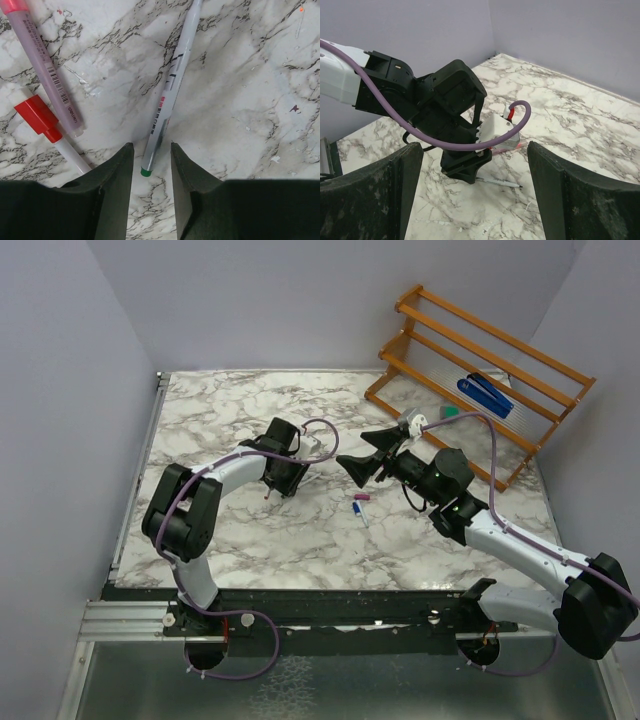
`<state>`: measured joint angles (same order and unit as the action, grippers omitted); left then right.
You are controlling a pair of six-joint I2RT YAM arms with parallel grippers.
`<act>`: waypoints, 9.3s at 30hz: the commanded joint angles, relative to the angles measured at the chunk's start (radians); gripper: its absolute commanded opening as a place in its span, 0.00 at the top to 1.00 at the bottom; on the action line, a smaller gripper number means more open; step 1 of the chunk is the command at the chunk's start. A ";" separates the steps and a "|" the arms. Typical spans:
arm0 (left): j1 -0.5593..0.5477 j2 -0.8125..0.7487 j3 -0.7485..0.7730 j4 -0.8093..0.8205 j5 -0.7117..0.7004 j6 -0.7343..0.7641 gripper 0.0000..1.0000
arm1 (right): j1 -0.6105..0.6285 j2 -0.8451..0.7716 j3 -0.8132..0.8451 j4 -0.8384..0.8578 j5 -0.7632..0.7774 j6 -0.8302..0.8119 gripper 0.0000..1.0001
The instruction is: Insert the pens into the pen caps
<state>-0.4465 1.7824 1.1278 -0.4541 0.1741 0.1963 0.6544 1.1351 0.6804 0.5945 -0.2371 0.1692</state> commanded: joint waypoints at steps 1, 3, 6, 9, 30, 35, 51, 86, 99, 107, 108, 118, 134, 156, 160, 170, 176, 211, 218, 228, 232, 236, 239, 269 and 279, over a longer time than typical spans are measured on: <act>0.002 0.008 -0.009 -0.022 -0.015 -0.001 0.72 | -0.004 -0.014 -0.005 -0.017 0.005 -0.017 0.10; 0.002 0.002 -0.025 -0.031 -0.009 -0.009 0.94 | -0.003 -0.014 -0.007 -0.018 0.006 -0.017 0.10; 0.002 0.002 -0.048 -0.039 -0.003 -0.021 1.00 | -0.002 -0.011 -0.007 -0.016 0.005 -0.017 0.11; 0.002 0.010 -0.058 -0.048 0.004 -0.031 1.00 | -0.002 -0.007 -0.005 -0.011 0.002 -0.014 0.10; 0.014 -0.321 -0.048 0.060 0.257 -0.115 1.00 | -0.171 0.300 -0.103 0.564 -0.192 0.659 0.18; 0.013 -0.381 -0.069 0.113 0.338 -0.142 1.00 | -0.171 0.389 -0.084 0.580 -0.160 0.737 0.26; 0.012 -0.425 -0.118 0.188 0.438 -0.172 1.00 | -0.133 0.618 0.017 0.688 -0.223 0.773 0.38; 0.005 -0.344 -0.158 0.240 0.478 -0.181 0.72 | -0.080 0.743 0.122 0.738 -0.271 0.804 1.00; 0.005 -0.393 -0.191 0.334 0.364 -0.226 1.00 | -0.065 0.787 0.157 0.747 -0.344 0.819 0.92; 0.005 -0.430 -0.218 0.300 0.313 -0.211 1.00 | -0.065 0.716 0.167 0.560 -0.316 0.699 0.19; 0.006 -0.432 -0.223 0.294 0.302 -0.208 1.00 | -0.068 0.673 0.162 0.508 -0.292 0.666 0.15; 0.066 -0.509 -0.241 0.276 0.286 -0.201 1.00 | -0.095 0.268 0.083 -0.132 0.101 0.477 0.00; 0.088 -0.550 -0.226 0.217 0.285 -0.161 1.00 | -0.121 0.343 0.429 -1.166 0.285 1.138 0.42; 0.086 -0.539 -0.211 0.198 0.314 -0.138 1.00 | -0.113 0.459 0.506 -1.219 0.265 -0.439 0.41; 0.086 -0.536 -0.209 0.203 0.327 -0.144 1.00 | -0.113 0.430 0.456 -1.175 0.023 -0.439 0.46; 0.086 -0.540 -0.216 0.207 0.334 -0.155 1.00 | -0.077 0.487 0.408 -0.997 0.025 -0.427 0.54; 0.086 -0.535 -0.217 0.207 0.331 -0.155 1.00 | -0.069 0.527 0.417 -0.946 0.057 -0.433 0.57; 0.089 -0.519 -0.215 0.194 0.311 -0.149 1.00 | -0.037 0.719 0.492 -0.919 0.117 -0.422 0.71; 0.089 -0.520 -0.215 0.194 0.308 -0.146 1.00 | -0.018 0.752 0.526 -0.926 0.104 -0.418 0.66; 0.089 -0.516 -0.215 0.192 0.307 -0.146 1.00 | -0.015 0.746 0.505 -0.947 0.124 -0.415 0.68; 0.089 -0.514 -0.214 0.192 0.307 -0.146 1.00 | -0.015 0.748 0.501 -0.947 0.129 -0.413 0.68; 0.089 -0.515 -0.215 0.192 0.306 -0.146 1.00 | -0.015 0.752 0.502 -0.946 0.143 -0.412 0.68; 0.089 -0.516 -0.216 0.191 0.306 -0.146 1.00 | -0.015 0.757 0.502 -0.953 0.152 -0.410 0.68; 0.089 -0.511 -0.217 0.188 0.294 -0.143 1.00 | -0.024 0.574 0.437 -0.755 0.371 -0.323 0.96; 0.089 -0.506 -0.236 0.235 0.377 -0.166 1.00 | -0.028 0.307 0.363 -0.500 0.210 -0.254 0.97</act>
<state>-0.3611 1.2709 0.8898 -0.2649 0.4885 0.0448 0.6270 1.5215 1.0775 -0.0715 0.0597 -0.1371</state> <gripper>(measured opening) 0.067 0.154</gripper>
